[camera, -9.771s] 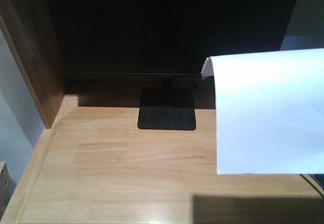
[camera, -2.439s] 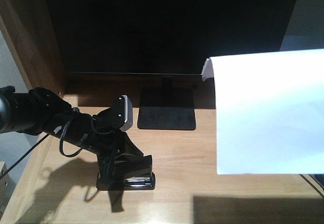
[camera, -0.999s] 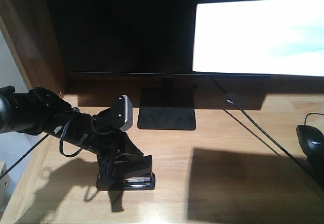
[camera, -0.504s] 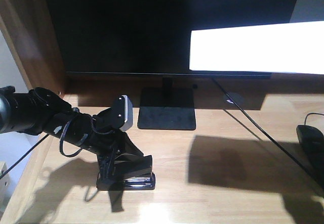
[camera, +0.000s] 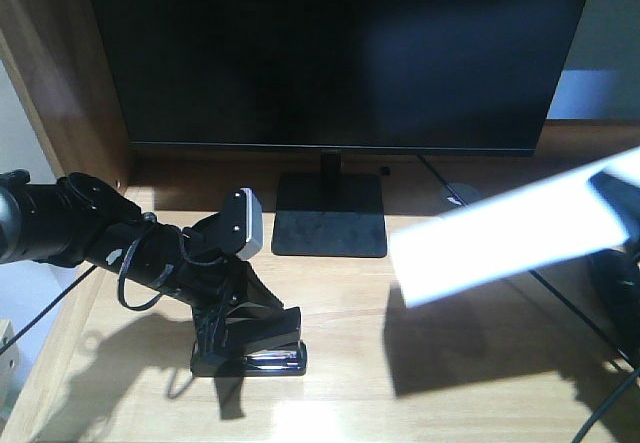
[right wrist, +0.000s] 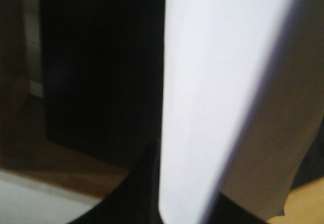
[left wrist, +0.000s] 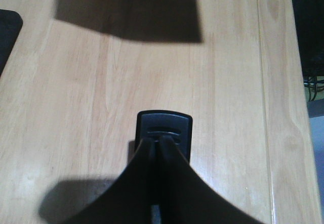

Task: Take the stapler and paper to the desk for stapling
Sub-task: 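Swing the right gripper with the white paper down toward the desk, then lay the paper flat on the desk beside the stapler with the right gripper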

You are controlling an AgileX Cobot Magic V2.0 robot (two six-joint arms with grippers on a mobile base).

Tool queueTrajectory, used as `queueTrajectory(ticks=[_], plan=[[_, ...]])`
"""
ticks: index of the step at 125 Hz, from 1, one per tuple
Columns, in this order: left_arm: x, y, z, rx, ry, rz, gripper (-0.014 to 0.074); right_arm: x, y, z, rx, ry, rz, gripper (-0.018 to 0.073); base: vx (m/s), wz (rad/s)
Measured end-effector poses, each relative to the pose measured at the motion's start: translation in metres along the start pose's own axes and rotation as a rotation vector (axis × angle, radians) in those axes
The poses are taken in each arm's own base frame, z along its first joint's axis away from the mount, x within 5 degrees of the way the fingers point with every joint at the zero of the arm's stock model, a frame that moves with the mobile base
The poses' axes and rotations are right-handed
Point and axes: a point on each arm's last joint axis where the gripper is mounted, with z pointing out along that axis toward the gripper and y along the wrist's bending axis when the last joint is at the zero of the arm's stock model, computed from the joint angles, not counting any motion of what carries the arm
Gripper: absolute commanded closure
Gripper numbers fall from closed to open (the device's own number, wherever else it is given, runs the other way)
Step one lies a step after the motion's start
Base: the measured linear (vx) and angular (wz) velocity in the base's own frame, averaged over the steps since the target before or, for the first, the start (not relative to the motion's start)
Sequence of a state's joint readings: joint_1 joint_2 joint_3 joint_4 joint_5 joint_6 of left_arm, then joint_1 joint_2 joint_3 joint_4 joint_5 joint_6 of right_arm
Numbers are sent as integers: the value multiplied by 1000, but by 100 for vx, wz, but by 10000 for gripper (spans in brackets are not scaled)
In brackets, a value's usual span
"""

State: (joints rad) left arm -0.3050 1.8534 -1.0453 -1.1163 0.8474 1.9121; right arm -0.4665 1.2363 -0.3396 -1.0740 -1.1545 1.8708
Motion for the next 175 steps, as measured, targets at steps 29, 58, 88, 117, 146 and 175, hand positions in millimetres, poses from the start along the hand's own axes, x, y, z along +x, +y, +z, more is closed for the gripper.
queueTrajectory(ticks=[29, 58, 88, 117, 146, 175], plan=[[0, 0, 0, 0, 0, 0, 603, 24, -35, 2, 148, 314, -2, 562, 0, 0], [0, 0, 0, 0, 0, 0, 603, 39, -49, -4, 213, 528, -40, 562, 0, 0], [0, 0, 0, 0, 0, 0, 603, 47, -52, -10, 236, 653, -91, 562, 0, 0], [0, 0, 0, 0, 0, 0, 603, 67, -45, -2, 182, 781, -143, 562, 0, 0], [0, 0, 0, 0, 0, 0, 603, 92, -35, 6, 86, 922, -237, 562, 0, 0], [0, 0, 0, 0, 0, 0, 603, 100, -30, 10, 23, 938, -304, 562, 0, 0]])
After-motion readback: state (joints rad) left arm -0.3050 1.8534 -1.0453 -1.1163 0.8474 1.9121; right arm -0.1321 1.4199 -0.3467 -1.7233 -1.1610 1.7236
